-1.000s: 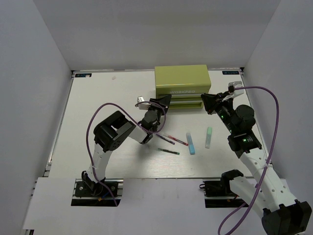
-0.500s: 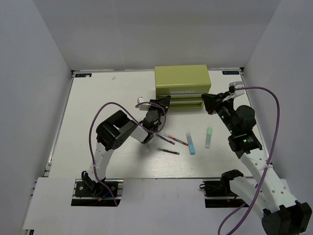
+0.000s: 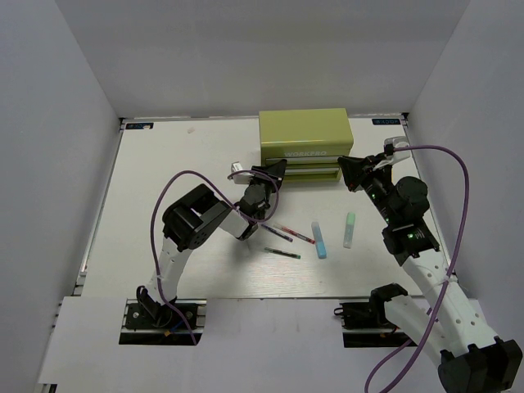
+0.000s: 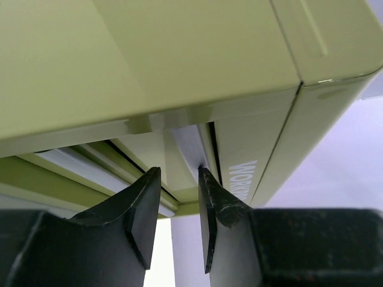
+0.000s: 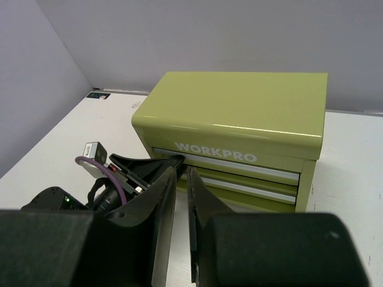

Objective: Sort the stationery into containers
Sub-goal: Open the drawer

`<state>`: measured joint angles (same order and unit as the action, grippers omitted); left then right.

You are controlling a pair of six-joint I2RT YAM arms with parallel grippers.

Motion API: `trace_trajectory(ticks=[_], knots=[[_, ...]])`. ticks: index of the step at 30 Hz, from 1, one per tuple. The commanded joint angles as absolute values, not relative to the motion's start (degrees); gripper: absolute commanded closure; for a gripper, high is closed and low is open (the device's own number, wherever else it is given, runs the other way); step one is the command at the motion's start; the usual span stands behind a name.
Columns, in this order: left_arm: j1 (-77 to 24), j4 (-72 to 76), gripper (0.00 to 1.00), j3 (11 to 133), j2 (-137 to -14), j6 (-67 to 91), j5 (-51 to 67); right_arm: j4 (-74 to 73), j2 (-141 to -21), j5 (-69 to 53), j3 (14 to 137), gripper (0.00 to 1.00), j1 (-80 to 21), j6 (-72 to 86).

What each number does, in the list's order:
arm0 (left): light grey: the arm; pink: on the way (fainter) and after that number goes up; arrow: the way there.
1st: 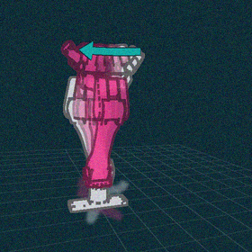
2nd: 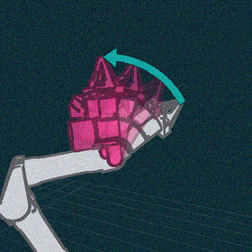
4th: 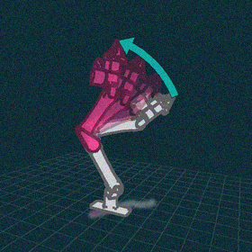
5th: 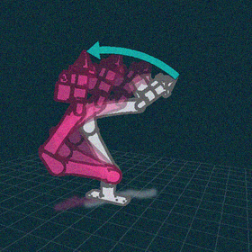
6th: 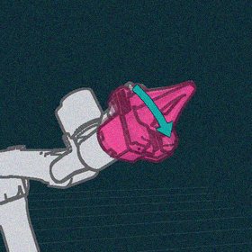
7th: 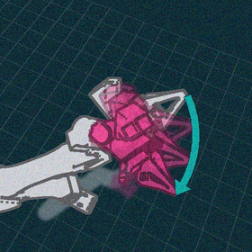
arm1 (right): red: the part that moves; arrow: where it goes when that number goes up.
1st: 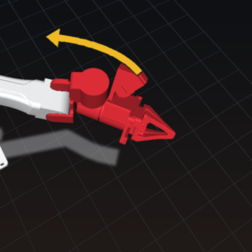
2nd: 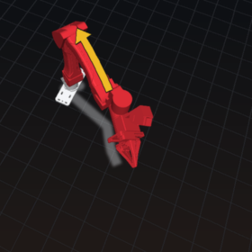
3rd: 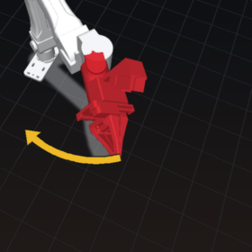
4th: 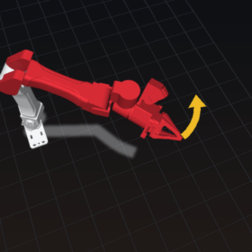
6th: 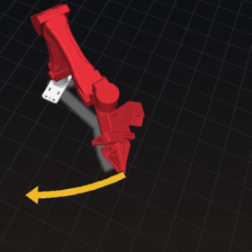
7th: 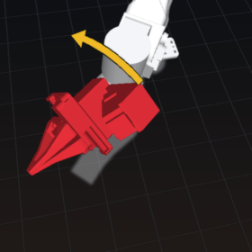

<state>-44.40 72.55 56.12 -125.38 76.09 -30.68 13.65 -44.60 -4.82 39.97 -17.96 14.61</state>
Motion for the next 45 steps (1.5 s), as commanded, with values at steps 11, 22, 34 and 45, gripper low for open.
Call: trace_trajectory(ticks=[11,22,34,45], knots=[[-44.38,76.03,0.57,57.3,-125.33,75.94,-30.67,16.44,-44.03,-4.13,39.9,0.81,-17.49,14.59],[-43.86,73.65,0.57,58.35,-125.33,75.41,-32.26,16.35,-43.24,-4.04,39.9,0.81,-17.49,14.59],[-43.86,76.38,0.56,60.82,-128.23,74.36,-34.36,16.52,-42.72,-4.04,39.64,0.81,-17.4,14.5],[-43.86,78.66,0.57,62.49,-129.9,73.74,-34.89,16.52,-42.54,-3.96,39.55,0.81,-17.32,14.59]])
